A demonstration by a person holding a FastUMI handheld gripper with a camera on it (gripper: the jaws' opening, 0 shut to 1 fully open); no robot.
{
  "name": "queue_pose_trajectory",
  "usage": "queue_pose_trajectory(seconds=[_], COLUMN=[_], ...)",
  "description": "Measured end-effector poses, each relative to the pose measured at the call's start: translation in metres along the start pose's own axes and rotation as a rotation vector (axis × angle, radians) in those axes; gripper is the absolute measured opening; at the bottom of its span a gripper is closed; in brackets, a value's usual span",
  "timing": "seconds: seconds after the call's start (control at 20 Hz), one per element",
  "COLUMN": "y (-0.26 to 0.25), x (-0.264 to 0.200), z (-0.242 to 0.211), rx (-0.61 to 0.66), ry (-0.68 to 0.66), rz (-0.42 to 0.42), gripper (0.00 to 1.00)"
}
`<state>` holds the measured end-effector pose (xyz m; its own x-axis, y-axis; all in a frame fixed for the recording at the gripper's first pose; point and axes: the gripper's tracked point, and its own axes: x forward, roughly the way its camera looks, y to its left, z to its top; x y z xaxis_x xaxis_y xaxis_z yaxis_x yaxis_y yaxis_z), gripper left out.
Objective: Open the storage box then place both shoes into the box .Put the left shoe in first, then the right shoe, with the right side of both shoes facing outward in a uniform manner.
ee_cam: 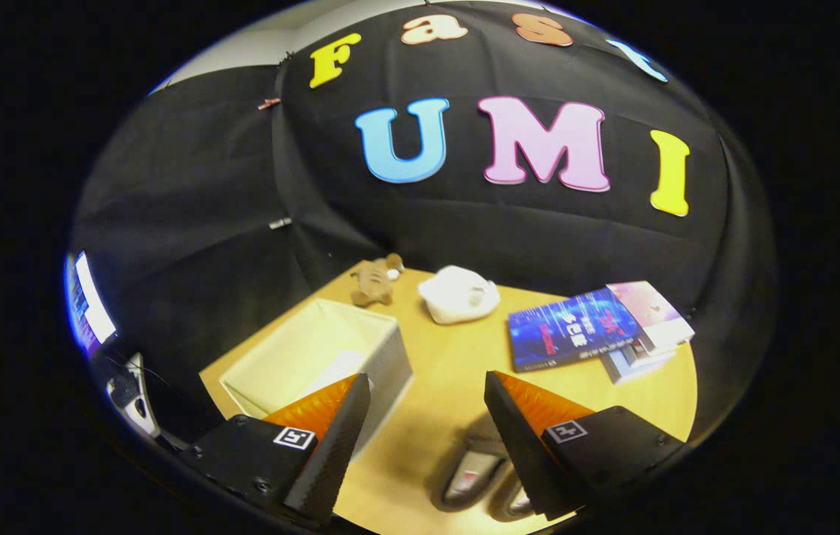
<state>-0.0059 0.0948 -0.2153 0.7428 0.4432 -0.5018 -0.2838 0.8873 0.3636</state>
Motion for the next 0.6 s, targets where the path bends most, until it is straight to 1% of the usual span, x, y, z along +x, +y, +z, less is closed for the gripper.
queue_pose_trajectory(seconds=[0.1, 0.25, 0.35, 0.4, 0.55, 0.6], y=[-0.017, -0.039, -0.051, -0.055, -0.073, -0.075], x=[0.004, 0.022, 0.034, 0.039, 0.061, 0.067], z=[-0.040, -0.094, -0.121, -0.131, -0.154, -0.159], rx=[0.008, 0.038, 0.052, 0.062, 0.069, 0.078], ry=[0.076, 0.179, 0.229, 0.254, 0.293, 0.304], rz=[-0.041, -0.091, -0.125, -0.138, -0.188, -0.196], gripper=[0.96, 0.95, 0.93, 0.93, 0.85, 0.85])
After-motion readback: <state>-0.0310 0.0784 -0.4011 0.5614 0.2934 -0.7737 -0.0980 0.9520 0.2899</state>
